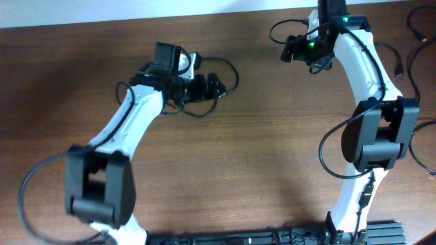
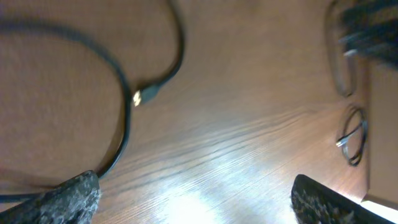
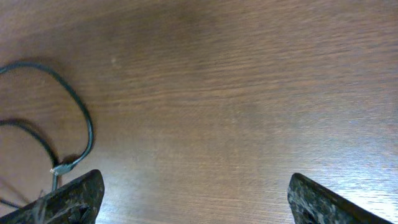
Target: Untangle cables
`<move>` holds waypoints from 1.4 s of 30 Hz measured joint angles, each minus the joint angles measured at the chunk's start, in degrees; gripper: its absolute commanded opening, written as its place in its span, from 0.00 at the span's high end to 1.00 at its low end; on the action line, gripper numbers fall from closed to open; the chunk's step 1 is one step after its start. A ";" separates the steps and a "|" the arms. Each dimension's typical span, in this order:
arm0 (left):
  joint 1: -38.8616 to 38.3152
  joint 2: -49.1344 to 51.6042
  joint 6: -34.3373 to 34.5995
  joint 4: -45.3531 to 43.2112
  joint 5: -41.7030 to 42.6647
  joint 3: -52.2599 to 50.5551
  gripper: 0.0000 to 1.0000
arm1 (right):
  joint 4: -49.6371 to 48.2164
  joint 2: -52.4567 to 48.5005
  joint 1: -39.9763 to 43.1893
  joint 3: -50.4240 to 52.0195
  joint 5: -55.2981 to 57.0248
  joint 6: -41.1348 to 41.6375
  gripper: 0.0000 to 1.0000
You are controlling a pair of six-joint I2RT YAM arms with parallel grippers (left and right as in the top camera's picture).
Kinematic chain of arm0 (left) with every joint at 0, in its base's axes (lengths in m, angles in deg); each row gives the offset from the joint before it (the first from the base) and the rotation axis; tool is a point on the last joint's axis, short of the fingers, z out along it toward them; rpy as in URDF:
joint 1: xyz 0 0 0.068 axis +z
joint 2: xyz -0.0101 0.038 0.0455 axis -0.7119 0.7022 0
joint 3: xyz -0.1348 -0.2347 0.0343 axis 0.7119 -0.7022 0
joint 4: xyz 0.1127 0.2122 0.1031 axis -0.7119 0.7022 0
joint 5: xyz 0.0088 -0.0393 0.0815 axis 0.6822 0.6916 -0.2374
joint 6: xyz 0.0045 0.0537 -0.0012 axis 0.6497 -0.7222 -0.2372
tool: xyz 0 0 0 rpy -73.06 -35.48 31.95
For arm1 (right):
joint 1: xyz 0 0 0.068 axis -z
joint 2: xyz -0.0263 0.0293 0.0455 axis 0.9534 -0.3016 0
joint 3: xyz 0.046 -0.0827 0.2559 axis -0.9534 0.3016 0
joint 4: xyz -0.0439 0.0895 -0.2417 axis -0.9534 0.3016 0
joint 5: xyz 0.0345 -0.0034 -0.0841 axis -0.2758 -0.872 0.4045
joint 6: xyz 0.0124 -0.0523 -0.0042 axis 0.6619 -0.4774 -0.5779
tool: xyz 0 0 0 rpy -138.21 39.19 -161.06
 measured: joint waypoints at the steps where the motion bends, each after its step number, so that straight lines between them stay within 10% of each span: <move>1: 0.55 -4.31 -0.07 -0.35 -1.95 0.02 0.01 | -0.39 0.00 -0.50 0.04 -1.09 -1.07 0.04; 6: 1.46 -21.27 -0.04 5.84 -33.94 0.35 0.01 | -13.20 -0.39 -15.50 5.60 -1.70 -3.08 0.30; 10: 1.46 -21.70 7.43 14.16 -54.73 0.55 0.01 | -13.42 -5.38 -24.33 6.38 8.94 25.59 0.45; 18: 7.28 -21.70 9.27 20.37 -60.67 0.55 0.01 | -14.93 -8.83 -29.49 6.88 16.44 53.70 0.61; 28: 8.85 -21.73 9.27 23.93 -60.87 0.55 0.01 | -17.03 -9.88 -28.81 6.62 13.44 50.69 0.96; 39: 8.85 -21.73 9.27 24.13 -60.87 0.55 0.01 | -9.01 -8.66 -37.48 2.86 -3.34 22.51 0.91; 40: 8.85 -21.73 9.27 24.15 -60.87 0.55 0.01 | -7.89 -8.63 -40.70 2.86 -2.86 22.27 0.52; 42: 8.85 -21.73 9.27 24.15 -60.87 0.55 0.01 | -6.60 -8.61 -45.44 2.82 6.58 21.68 0.31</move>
